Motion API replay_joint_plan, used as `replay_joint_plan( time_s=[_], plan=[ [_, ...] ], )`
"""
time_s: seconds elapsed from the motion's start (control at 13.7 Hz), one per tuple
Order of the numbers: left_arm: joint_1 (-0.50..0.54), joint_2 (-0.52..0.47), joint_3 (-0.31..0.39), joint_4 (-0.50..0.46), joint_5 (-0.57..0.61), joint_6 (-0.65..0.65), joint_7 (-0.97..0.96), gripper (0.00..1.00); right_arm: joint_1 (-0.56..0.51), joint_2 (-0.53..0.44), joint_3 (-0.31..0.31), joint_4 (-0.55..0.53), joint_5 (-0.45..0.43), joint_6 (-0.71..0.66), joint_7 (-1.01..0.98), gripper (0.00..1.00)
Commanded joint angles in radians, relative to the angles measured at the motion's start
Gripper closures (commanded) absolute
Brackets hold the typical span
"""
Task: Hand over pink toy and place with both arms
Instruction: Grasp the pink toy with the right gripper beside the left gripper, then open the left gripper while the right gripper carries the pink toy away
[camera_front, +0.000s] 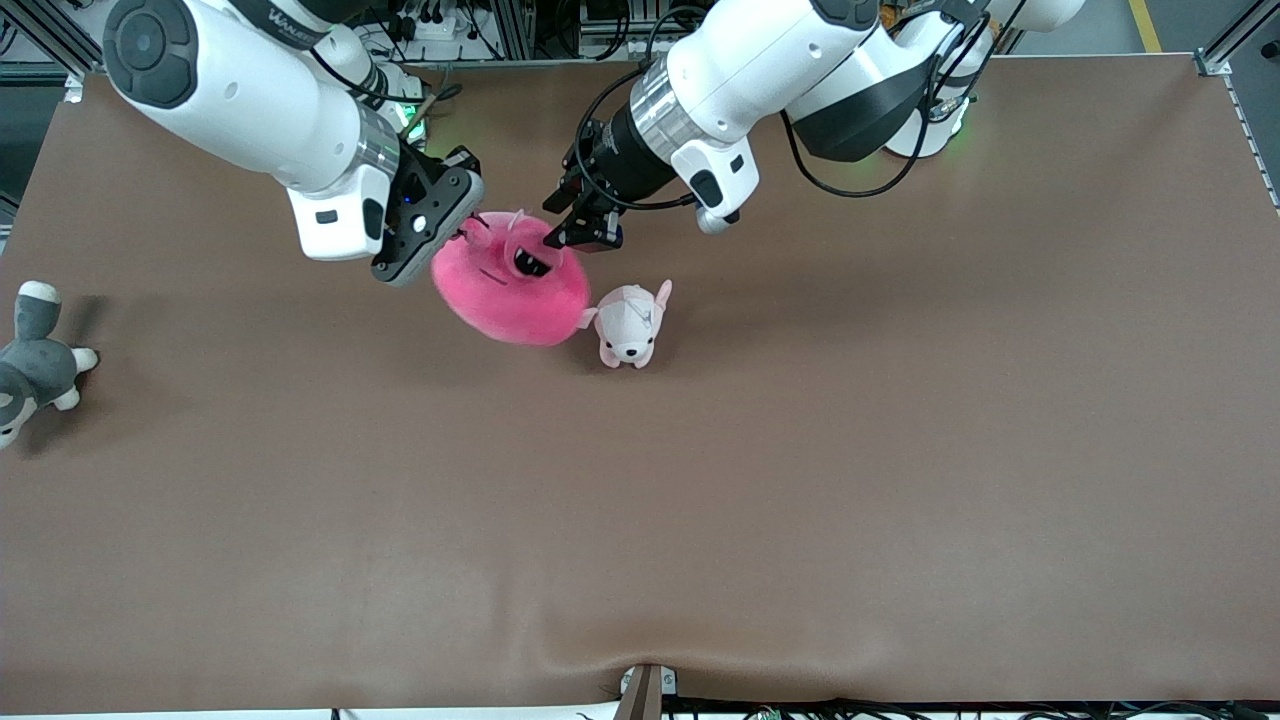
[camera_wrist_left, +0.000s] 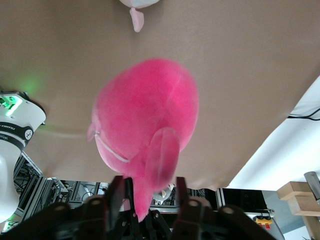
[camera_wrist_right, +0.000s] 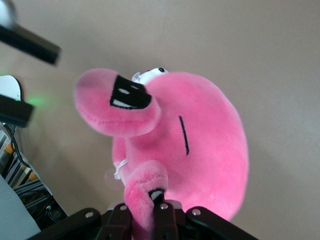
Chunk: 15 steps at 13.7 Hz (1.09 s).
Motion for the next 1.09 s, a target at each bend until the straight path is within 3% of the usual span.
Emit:
replay_joint_plan(
  time_s=[0.0, 0.22, 0.44, 0.66, 1.02],
  plan=[
    [0.03, -0.034, 0.002, 0.005, 0.046, -0.014, -0.031, 0.25, -0.039, -0.007, 0.008, -0.003, -0.067, -0.025, 0.023, 1.0],
    [0.101, -0.058, 0.002, 0.005, 0.112, -0.084, -0.025, 0.25, -0.101, -0.006, 0.006, -0.005, -0.171, -0.06, 0.025, 1.0],
    [0.126, -0.104, -0.001, 0.005, 0.253, -0.115, 0.085, 0.25, -0.233, -0.003, 0.006, -0.035, -0.196, -0.06, -0.008, 1.0],
    [0.204, -0.132, 0.002, 0.002, 0.266, -0.251, 0.362, 0.25, -0.412, 0.059, 0.006, -0.057, -0.236, -0.059, -0.116, 1.0],
    [0.371, -0.149, 0.003, 0.0, 0.269, -0.512, 0.822, 0.23, -0.664, 0.25, 0.006, -0.045, -0.242, 0.032, -0.551, 1.0]
  ],
)
